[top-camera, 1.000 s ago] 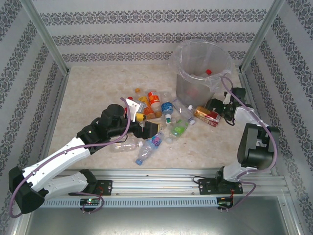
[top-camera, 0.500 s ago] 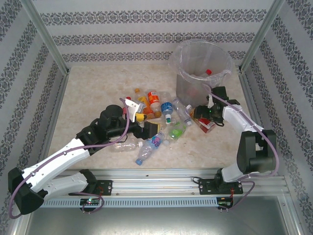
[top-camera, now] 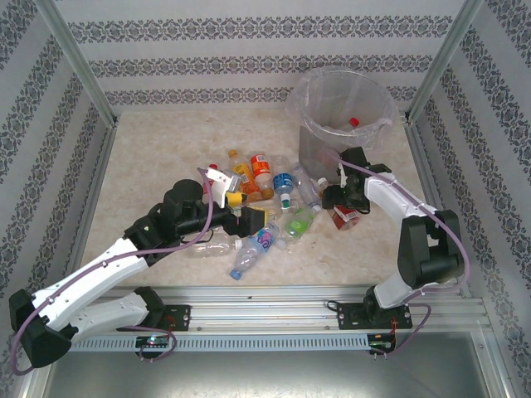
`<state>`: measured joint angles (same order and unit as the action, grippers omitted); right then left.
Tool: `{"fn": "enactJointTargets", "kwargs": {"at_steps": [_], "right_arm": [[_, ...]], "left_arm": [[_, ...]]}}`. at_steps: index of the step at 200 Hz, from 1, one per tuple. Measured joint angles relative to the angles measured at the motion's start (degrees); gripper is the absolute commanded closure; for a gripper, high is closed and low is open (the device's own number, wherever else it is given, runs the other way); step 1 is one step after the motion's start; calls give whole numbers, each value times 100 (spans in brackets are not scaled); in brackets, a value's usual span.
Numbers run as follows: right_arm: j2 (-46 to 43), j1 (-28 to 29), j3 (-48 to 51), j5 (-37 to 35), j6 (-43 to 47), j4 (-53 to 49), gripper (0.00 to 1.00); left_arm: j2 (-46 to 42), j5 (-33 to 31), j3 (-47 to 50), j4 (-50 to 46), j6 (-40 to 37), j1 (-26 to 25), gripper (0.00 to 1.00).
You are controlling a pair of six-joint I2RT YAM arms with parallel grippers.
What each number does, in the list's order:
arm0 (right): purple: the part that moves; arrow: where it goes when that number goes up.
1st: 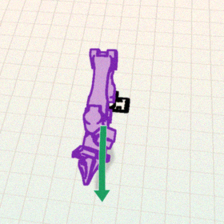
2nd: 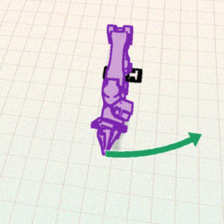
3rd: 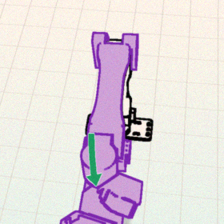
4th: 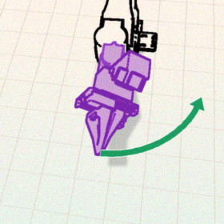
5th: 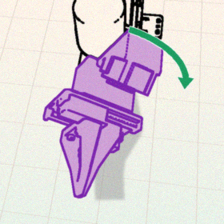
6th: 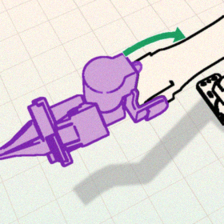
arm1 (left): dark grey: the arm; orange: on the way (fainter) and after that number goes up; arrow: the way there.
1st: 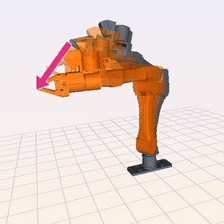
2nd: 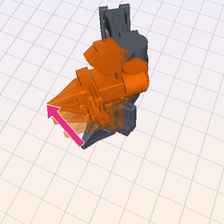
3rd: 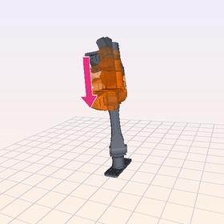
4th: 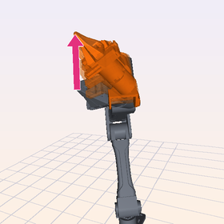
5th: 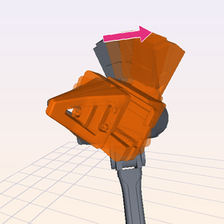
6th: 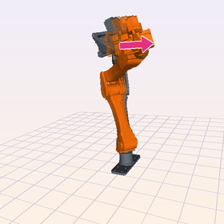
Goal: Put the plastic bottles in the bin
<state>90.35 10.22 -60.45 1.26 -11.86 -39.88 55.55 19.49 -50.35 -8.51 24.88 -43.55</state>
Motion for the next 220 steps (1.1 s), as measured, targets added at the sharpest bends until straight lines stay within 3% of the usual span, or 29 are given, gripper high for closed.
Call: {"fn": "enactJointTargets", "kwargs": {"at_steps": [111,220], "right_arm": [[470,243,-70,-173,39,-195,20],[496,402,-94,-245,142,-197,35]], "left_arm": [[44,2,0,11,26,0,0],[63,0,0,15,66,0,0]]}}
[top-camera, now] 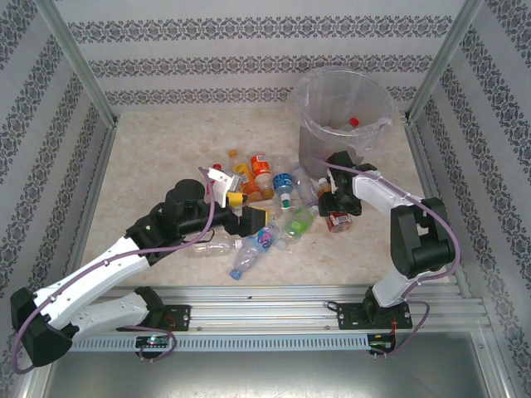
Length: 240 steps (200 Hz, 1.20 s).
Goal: Put the plastic bottles in the bin
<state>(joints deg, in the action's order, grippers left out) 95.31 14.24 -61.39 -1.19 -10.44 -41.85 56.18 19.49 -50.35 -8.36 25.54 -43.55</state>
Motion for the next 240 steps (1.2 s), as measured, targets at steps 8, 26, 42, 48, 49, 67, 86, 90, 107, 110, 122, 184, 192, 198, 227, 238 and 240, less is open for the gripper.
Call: {"fn": "enactJointTargets", "kwargs": {"at_steps": [8,26,42,48,49,67,86,90,107,110,122,184,192,198,227,238,240], "right_arm": [[0,20,-2,-17,-2,0,36],[-4,59,-2,-55,-2,-2,36],[-42,111,-2,-96,-2,-39,36],[-74,133,-2,-111,-4,-68,37],[-76,133,-2,-114,-2,-74,37],[-210,177,-2,-138,-4,-164,38],[-424,225,-20,-170,-4,-284,38],[-474,245,-33,-190,-4,-326,38],[-693,350,-111,-245,-2,-494,38],[-732,376,-127,-249,-2,-520,38],[-909,485,-190,-260,-2,-634,38],[-1853,903,-682,155,-13,-1060,38],[-1950,929,-800,269,-26,-1071,38],[-2015,929,-892,378,-31,-1073,38],[-2227,966,-1320,876,-131,-1071,38],[-2286,988,-1478,1045,-162,-1071,38],[-2293,992,-1506,1073,-168,-1071,38]], "left_arm": [[0,0,0,0,0,0,0],[0,0,0,0,0,0,0],[0,-2,0,0,2,0,0],[0,-2,0,0,4,0,0],[0,-2,0,0,2,0,0],[0,-4,0,2,24,0,0],[0,-4,0,7,48,0,0],[0,-4,0,17,61,0,0],[0,-4,0,52,96,0,0],[0,-4,0,70,109,0,0],[0,-4,0,136,153,0,0],[-2,-4,0,542,330,0,0],[-2,-4,0,610,367,0,0],[-4,-9,0,664,393,0,0],[-37,-20,0,955,538,0,0],[-50,-24,0,1075,599,0,0],[-55,-24,0,1093,610,0,0]]}}
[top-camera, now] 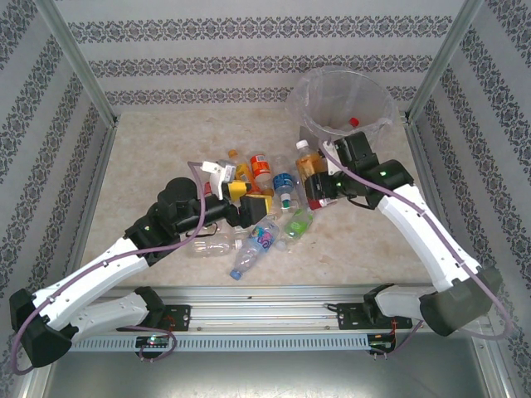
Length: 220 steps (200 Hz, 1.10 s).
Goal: Put the plastic bottles in the bin
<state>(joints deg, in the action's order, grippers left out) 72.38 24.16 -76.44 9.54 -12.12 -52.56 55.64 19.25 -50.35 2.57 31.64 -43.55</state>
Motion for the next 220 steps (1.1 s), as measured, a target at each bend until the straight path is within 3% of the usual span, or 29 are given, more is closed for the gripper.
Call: {"fn": "enactJointTargets", "kwargs": {"at_steps": [65,116,161,220], "right_arm": [[-61,-9,-1281,382,-144,4,38],[330,-605,-2610,361,-149,22,40],[1283,-1399,-3700,354,-306,20,40],[2889,-1814,-5132,-138,-291,-474,40]], "left_arm": [[-33,-151,-195,330,168,-2,0],[-85,-195,-470,363,164,-2,0],[-122,-212,-872,127,-55,-2,0],[-282,-361,-1001,-391,-358,-24,0]]}}
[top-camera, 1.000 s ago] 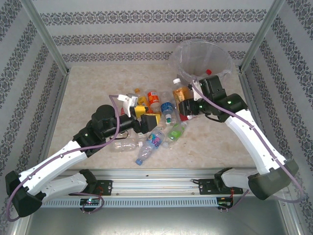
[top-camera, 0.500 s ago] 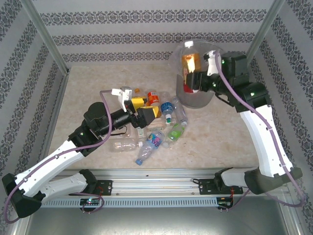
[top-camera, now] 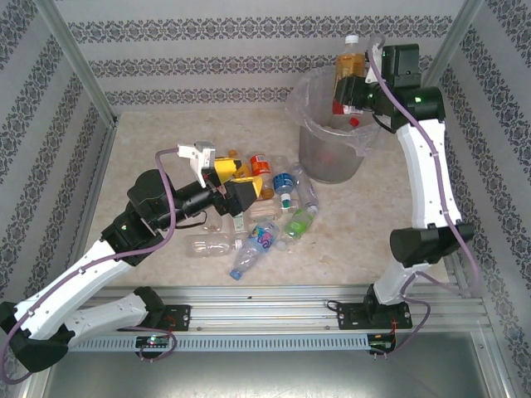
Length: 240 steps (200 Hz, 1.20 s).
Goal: Put the plastic bottles in the bin
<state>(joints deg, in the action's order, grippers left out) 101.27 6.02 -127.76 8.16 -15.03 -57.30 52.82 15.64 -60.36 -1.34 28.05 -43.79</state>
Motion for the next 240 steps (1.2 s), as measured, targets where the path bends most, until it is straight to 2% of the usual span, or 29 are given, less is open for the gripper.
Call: {"fn": "enactJointTargets", "kwargs": {"at_steps": [57,109,173,205,240], "right_arm": [[1104,-94,-1176,-671,-33,-695,41],[1508,-94,-1311,-1318,-463,-1215,40],[1563,-94,-1314,-1589,-769,-1458,23],[1563,-94,-1429,-1596,-778,-1467,18],[1563,-94,-1565,-1589,-776,-1475,18]], "left_arm": [[31,-72,0,-264,-92,-4,0],[74,-92,13,-354,-109,-4,0],[68,-136,136,-540,-133,-4,0],[35,-157,175,-584,-131,-4,0],[-24,-219,175,-599,-131,-4,0]]}}
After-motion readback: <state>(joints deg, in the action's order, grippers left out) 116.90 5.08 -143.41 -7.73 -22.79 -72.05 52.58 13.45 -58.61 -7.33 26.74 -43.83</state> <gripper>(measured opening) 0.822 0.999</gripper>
